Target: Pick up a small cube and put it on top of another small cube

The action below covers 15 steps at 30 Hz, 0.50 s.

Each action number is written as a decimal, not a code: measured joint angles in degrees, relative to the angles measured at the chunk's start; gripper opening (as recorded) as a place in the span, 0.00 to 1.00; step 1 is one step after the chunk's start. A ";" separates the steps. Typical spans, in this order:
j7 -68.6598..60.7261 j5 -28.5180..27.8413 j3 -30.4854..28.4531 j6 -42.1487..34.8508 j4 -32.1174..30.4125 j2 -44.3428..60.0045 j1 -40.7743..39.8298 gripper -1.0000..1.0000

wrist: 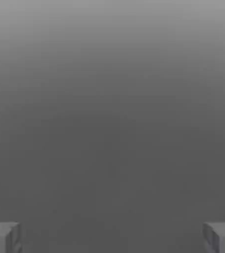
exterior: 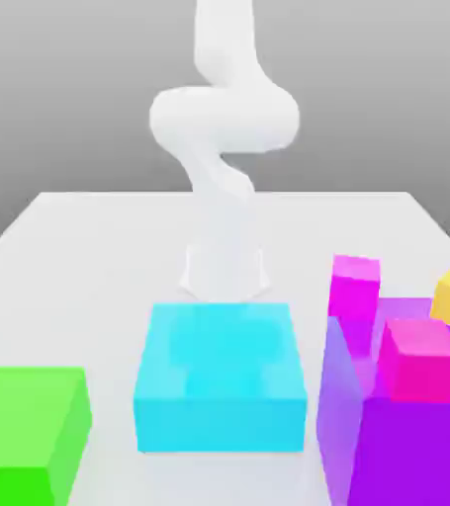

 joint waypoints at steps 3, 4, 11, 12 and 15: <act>1.70 3.65 2.28 3.01 -0.36 5.87 3.50 0.50; 2.35 4.82 3.17 4.05 -0.57 7.90 4.63 0.50; 7.49 12.33 10.37 11.40 -2.12 22.24 12.04 0.50; 8.34 13.24 11.49 12.47 -2.34 24.30 13.06 0.50; 11.09 15.66 15.13 15.70 -3.04 30.49 15.85 0.50</act>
